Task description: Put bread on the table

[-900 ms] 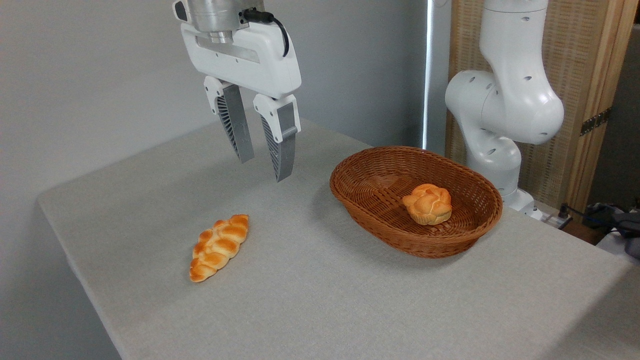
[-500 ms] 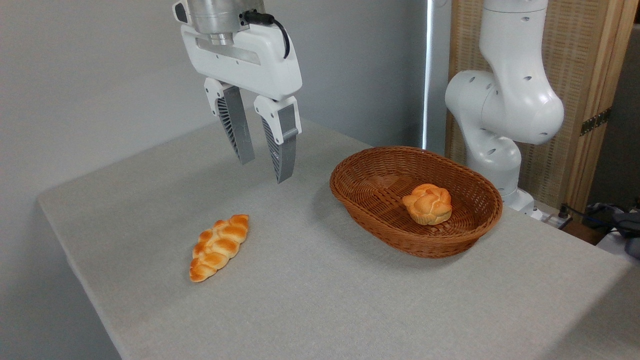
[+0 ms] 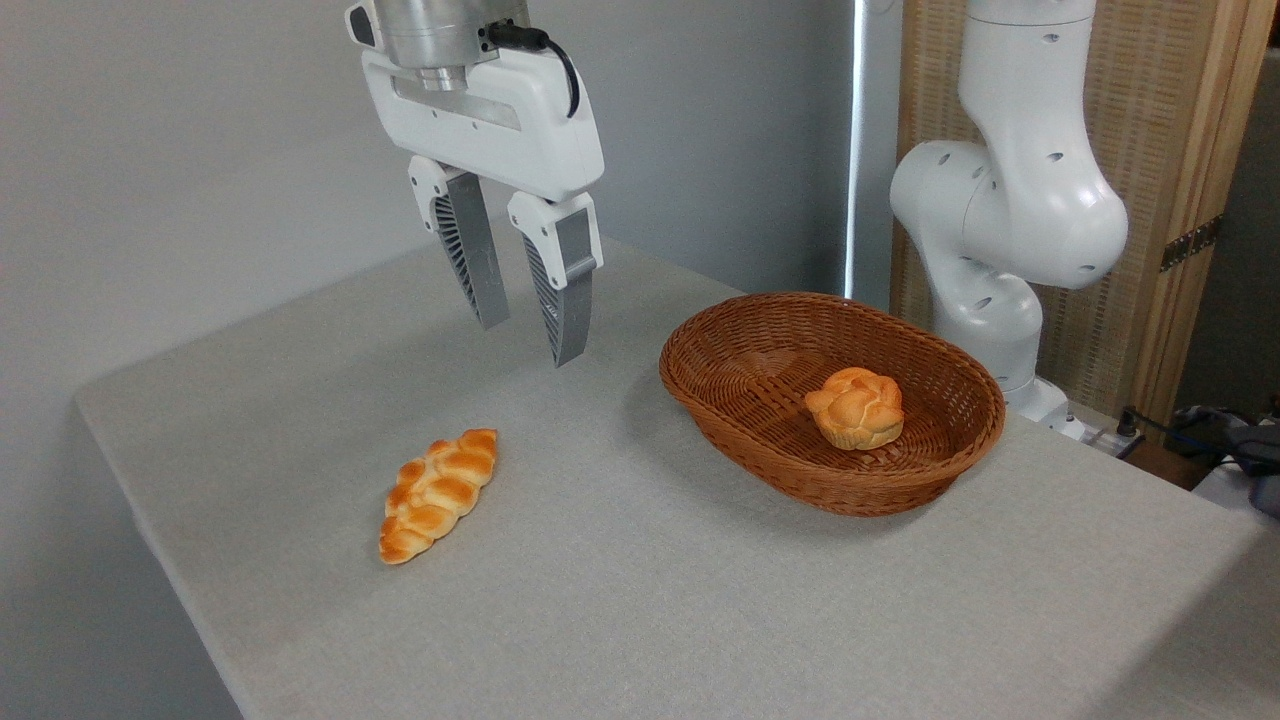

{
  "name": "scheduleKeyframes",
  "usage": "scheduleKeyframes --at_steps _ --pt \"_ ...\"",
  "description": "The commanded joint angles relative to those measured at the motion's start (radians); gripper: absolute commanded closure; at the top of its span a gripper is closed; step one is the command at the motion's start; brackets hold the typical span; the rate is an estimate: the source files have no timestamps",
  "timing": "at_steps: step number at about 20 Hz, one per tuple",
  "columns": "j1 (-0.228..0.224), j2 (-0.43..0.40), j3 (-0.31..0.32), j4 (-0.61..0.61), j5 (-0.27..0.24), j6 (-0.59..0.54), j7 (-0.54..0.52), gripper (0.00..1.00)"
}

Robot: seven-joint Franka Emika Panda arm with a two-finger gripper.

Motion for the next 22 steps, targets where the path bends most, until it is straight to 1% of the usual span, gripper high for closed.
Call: scheduleKeyframes --at_steps 1,11,22 --pt "-0.001 0.007 0.006 0.021 0.015 -0.021 0.001 0.00" --pt "-0.001 0.006 0.006 0.020 0.015 -0.021 0.001 0.00" --pt "-0.003 -0.020 0.005 0.000 0.015 -0.030 0.003 0.00"
